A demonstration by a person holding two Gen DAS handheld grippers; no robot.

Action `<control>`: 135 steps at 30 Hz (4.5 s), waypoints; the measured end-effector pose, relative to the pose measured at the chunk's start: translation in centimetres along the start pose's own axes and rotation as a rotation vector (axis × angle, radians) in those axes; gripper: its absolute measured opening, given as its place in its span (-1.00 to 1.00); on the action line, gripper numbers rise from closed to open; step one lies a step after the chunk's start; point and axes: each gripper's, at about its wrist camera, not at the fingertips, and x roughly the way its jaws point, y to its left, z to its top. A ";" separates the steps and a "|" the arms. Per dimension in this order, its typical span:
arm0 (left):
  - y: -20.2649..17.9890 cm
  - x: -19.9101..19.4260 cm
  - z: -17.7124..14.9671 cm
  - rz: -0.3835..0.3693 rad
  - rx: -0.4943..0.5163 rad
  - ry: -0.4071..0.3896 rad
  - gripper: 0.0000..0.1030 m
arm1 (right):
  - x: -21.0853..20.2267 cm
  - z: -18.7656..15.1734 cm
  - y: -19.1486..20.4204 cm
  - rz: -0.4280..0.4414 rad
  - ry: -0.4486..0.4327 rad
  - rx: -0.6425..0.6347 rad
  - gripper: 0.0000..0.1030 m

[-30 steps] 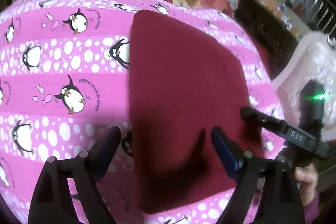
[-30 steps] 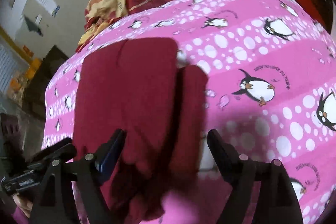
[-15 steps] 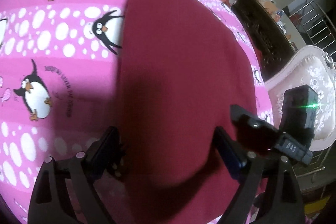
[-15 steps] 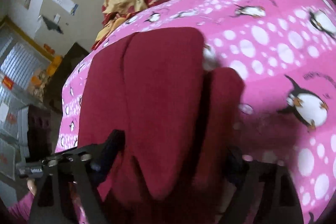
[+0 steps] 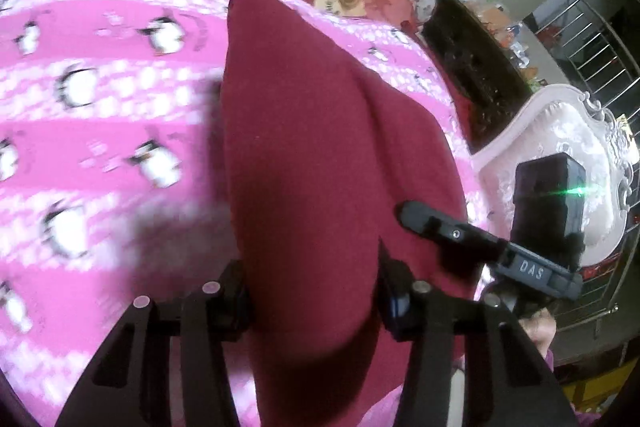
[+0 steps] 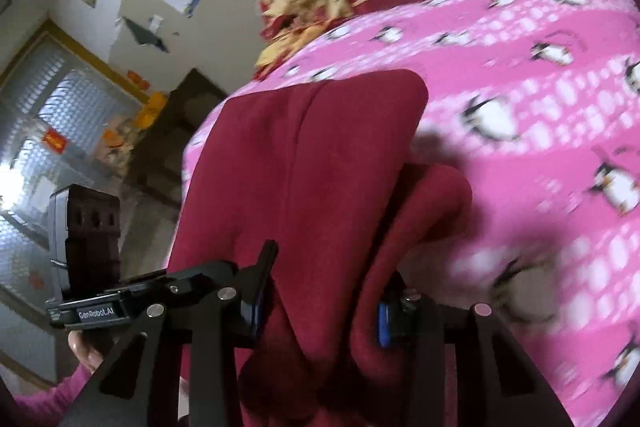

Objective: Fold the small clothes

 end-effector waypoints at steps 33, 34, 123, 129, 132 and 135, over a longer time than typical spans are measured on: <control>4.1 -7.4 -10.3 0.524 -0.035 -0.294 0.64 | 4.4 -11.6 8.3 -0.401 0.108 -0.394 0.05; 3.9 -7.6 -10.4 0.524 -0.032 -0.300 0.65 | 3.8 -11.8 8.6 -0.405 0.104 -0.394 0.06; 1.6 -7.8 -11.7 0.610 0.012 -0.407 0.93 | 3.7 -10.3 9.6 -0.501 0.028 -0.244 0.74; 1.6 -7.8 -11.7 0.608 0.012 -0.406 0.93 | 4.0 -10.3 9.8 -0.503 0.038 -0.252 0.74; 1.6 -7.7 -11.6 0.612 0.016 -0.402 0.93 | 4.2 -10.3 9.8 -0.501 0.041 -0.254 0.74; 1.6 -7.6 -11.6 0.611 0.015 -0.400 0.93 | 4.3 -10.3 9.8 -0.502 0.045 -0.256 0.74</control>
